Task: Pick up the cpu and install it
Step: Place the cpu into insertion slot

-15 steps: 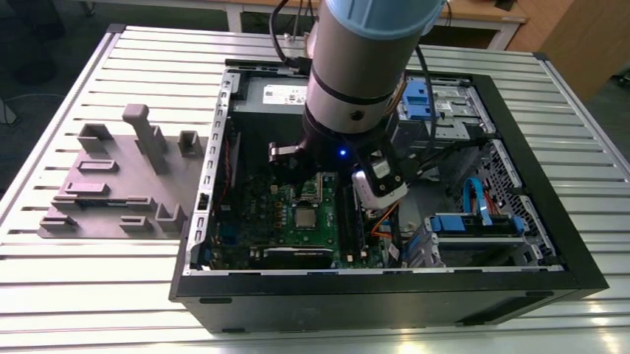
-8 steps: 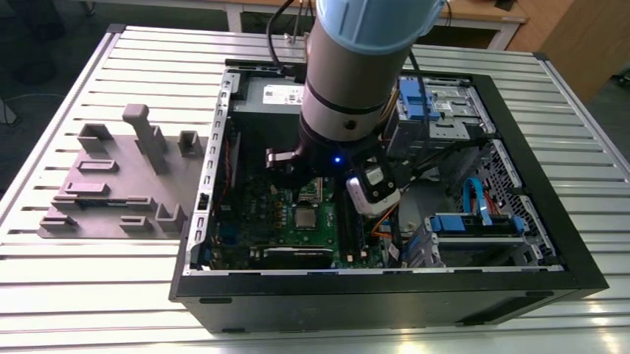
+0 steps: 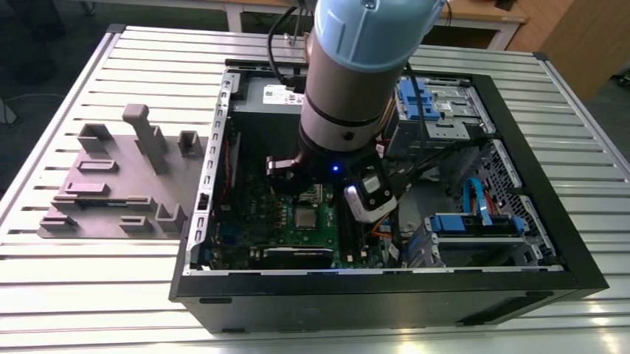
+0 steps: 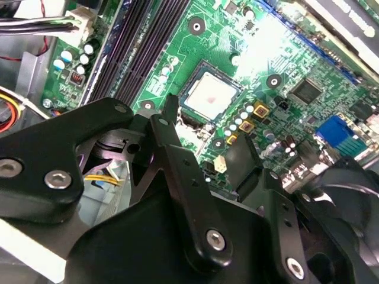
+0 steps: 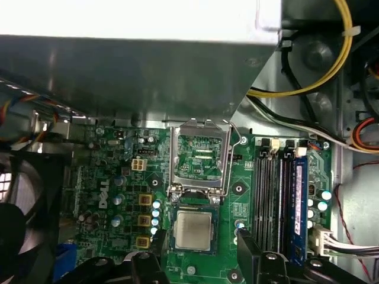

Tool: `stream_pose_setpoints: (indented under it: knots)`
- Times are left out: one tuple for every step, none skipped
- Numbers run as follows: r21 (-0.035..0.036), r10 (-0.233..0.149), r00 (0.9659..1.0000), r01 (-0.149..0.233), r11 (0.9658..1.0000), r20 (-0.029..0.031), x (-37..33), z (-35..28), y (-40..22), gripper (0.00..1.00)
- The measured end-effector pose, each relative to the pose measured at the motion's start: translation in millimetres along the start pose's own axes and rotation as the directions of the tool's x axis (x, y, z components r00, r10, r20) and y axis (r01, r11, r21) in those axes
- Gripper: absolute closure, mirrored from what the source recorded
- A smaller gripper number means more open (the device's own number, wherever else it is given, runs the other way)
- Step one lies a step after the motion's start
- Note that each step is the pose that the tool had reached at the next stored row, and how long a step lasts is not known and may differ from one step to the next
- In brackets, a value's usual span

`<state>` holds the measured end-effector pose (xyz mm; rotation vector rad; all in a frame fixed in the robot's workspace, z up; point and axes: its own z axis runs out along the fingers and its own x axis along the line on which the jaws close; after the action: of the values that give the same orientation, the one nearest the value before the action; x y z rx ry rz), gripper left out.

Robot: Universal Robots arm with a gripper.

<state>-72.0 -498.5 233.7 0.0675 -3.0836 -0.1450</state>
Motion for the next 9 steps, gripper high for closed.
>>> stream_pose_setpoints:
  knots:
    - [0.0, 0.0, 1.0, 0.0, 1.0, 0.0, 0.0, 0.5, -0.2, 0.41]
    - [0.0, 0.0, 1.0, 0.0, 1.0, 0.0, -0.1, 0.8, -0.3, 0.41]
    - [-0.0001, 0.0, 1.0, 0.0, 1.0, 0.0, -0.1, 1.2, -0.3, 0.41]
    - [-0.0002, 0.0, 1.0, 0.0, 1.0, 0.0001, -0.2, 1.7, -0.3, 0.41]
    - [-0.0003, 0.0, 1.0, 0.0, 1.0, 0.0002, -0.2, 2.8, -0.4, 0.41]
    - [-0.0002, 0.0, 1.0, 0.0, 1.0, 0.0001, -0.3, 4.5, -0.6, 0.41]
    - [-0.0002, 0.0, 1.0, 0.0, 1.0, 0.0001, -0.4, 6.2, -0.8, 0.41]
    - [-0.0002, 0.0, 1.0, 0.0, 1.0, 0.0001, -0.5, 8.1, -0.9, 0.41]
    - [-0.0002, 0.0, 1.0, 0.0, 1.0, 0.0001, -0.6, 9.9, -1.1, 0.41]
